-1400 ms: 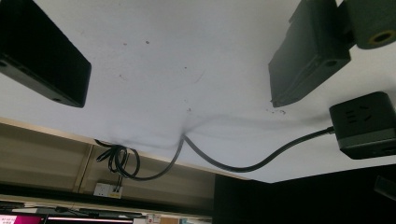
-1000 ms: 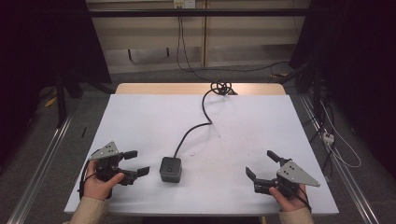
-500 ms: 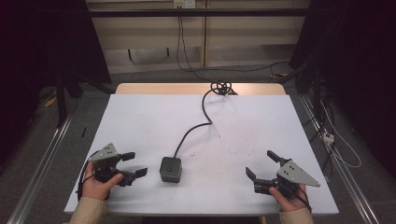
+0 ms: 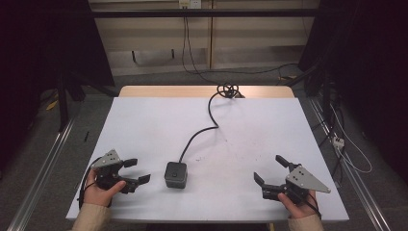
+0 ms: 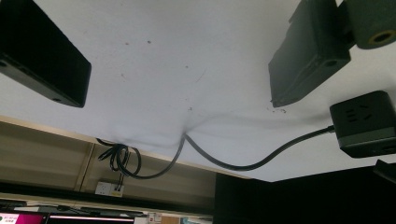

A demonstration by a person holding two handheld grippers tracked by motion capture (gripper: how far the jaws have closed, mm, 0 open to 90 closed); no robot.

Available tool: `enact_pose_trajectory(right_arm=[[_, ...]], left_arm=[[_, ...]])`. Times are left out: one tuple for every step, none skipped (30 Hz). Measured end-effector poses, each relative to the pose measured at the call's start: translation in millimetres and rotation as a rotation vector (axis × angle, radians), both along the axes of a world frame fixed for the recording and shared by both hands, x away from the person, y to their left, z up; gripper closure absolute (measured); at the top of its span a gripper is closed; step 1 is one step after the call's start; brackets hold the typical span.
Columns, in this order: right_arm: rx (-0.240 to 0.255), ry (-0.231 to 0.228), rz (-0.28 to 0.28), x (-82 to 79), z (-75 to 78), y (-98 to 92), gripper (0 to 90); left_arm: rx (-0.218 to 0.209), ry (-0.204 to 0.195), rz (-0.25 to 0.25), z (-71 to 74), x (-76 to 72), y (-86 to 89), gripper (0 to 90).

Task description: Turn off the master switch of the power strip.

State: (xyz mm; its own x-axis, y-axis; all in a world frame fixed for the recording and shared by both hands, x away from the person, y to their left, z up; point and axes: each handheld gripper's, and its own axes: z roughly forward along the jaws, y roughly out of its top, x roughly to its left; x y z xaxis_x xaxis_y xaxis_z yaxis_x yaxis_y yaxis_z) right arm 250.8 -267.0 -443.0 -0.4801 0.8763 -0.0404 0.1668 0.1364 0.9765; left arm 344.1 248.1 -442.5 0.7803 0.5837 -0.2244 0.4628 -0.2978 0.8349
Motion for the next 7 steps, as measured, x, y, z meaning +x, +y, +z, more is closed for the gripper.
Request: enact_pose_trajectory(right_arm=[[0.000,0.000,-0.001,-0.1,-0.1,-0.1,5.4],[0.000,0.000,-0.001,-0.2,-0.2,-0.3,5.4],[0.001,0.002,-0.001,-0.4,-0.2,-0.6,5.4],[0.000,0.002,-0.002,-0.5,-0.3,-1.0,5.3],[-0.001,0.003,-0.003,-0.6,-0.2,-1.5,5.3],[0.000,0.003,-0.006,-0.8,-0.2,-1.8,5.3],[0.003,0.004,-0.008,-1.0,-0.2,-2.1,5.4]], left_arm=[[-0.004,-0.001,0.003,-0.2,0.2,-0.4,10.1],[-0.003,-0.002,0.007,-0.4,0.4,-0.9,10.1],[0.007,0.002,0.009,-0.2,0.7,-1.0,10.1],[0.011,-0.001,0.011,-0.6,1.2,-1.5,10.1],[0.022,0.003,0.015,-0.8,1.6,-1.9,10.1],[0.028,0.011,0.018,-1.3,1.9,-2.5,10.1],[0.036,0.017,0.021,-1.7,2.1,-3.1,10.1]])
